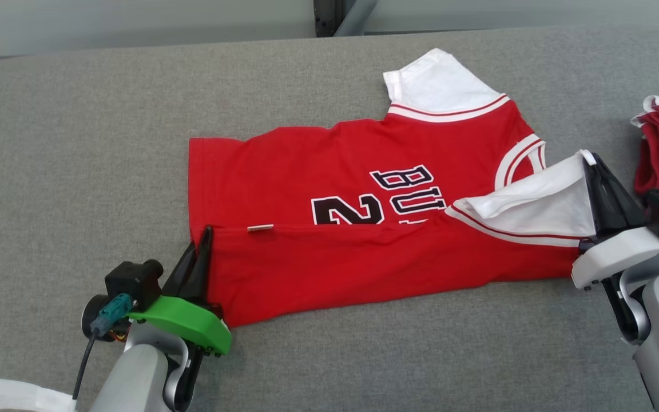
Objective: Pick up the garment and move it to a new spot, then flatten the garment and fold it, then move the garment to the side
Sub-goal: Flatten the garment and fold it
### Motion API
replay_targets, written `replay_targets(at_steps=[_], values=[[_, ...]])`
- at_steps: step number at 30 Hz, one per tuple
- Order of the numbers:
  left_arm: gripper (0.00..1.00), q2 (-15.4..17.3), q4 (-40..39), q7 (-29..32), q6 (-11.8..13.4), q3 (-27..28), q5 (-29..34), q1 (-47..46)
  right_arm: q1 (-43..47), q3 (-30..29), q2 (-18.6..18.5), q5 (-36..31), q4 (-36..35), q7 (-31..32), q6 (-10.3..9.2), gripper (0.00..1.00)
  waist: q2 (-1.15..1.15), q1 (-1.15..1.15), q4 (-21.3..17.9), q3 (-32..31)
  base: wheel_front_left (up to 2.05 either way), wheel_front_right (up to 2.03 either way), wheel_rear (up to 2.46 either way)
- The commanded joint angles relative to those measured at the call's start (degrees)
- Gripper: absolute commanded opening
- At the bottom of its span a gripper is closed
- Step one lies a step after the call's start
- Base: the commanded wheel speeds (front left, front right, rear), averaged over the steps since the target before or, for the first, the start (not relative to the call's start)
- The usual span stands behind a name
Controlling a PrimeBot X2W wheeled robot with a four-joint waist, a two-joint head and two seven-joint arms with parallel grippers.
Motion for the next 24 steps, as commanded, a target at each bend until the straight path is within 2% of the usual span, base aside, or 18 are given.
replay_targets(at_steps=[1,13,14,15,16,17,22,24], values=[[0.0,-0.4,0.5,-0.1,0.1,0.2,0.7,-1.3,-0.9,-0.2,-0.1,-0.4,0.6,-0.1,-0.09,0.0,0.0,0.0,1.7,2.7,0.0,0.0,0.0],[0.0,-1.7,3.9,-0.1,0.1,2.0,3.4,-4.9,-5.1,-1.4,1.1,-2.8,5.7,-0.1,-0.1,0.0,0.0,0.0,2.1,4.3,0.0,0.0,0.0],[0.0,-1.8,4.4,-0.1,0.1,2.1,3.2,-4.6,-5.5,-1.8,1.4,-2.9,6.0,-0.1,-0.09,0.21,0.0,0.0,1.9,4.1,0.0,0.0,0.0],[0.36,-1.9,4.8,-0.1,0.1,2.2,3.1,-4.3,-5.6,-2.3,2.0,-3.0,6.7,-0.1,-0.1,1.0,0.0,0.0,1.8,3.8,0.0,0.0,0.0],[0.87,-2.0,4.8,-0.1,0.1,2.5,3.1,-4.1,-5.9,-2.9,2.4,-3.1,6.5,-0.1,-0.09,1.0,0.0,0.0,1.7,3.5,0.0,0.0,0.0],[1.0,-1.9,4.6,-0.1,0.1,3.1,3.5,-3.9,-5.9,-3.7,2.7,-3.5,6.1,-0.1,-0.1,1.0,0.0,0.0,1.6,3.2,0.0,0.0,0.0],[1.0,-2.9,1.7,-0.1,0.1,8.7,7.2,-0.7,-2.3,-8.5,5.2,-4.2,2.8,-0.1,-0.09,1.0,0.0,0.0,1.1,1.6,0.0,0.0,0.0],[1.0,-3.4,0.3,-0.1,0.1,10.7,8.5,1.3,0.6,-8.3,5.8,-4.6,2.0,-0.1,-0.09,1.0,0.0,0.0,1.0,0.8,0.0,0.0,0.0]])
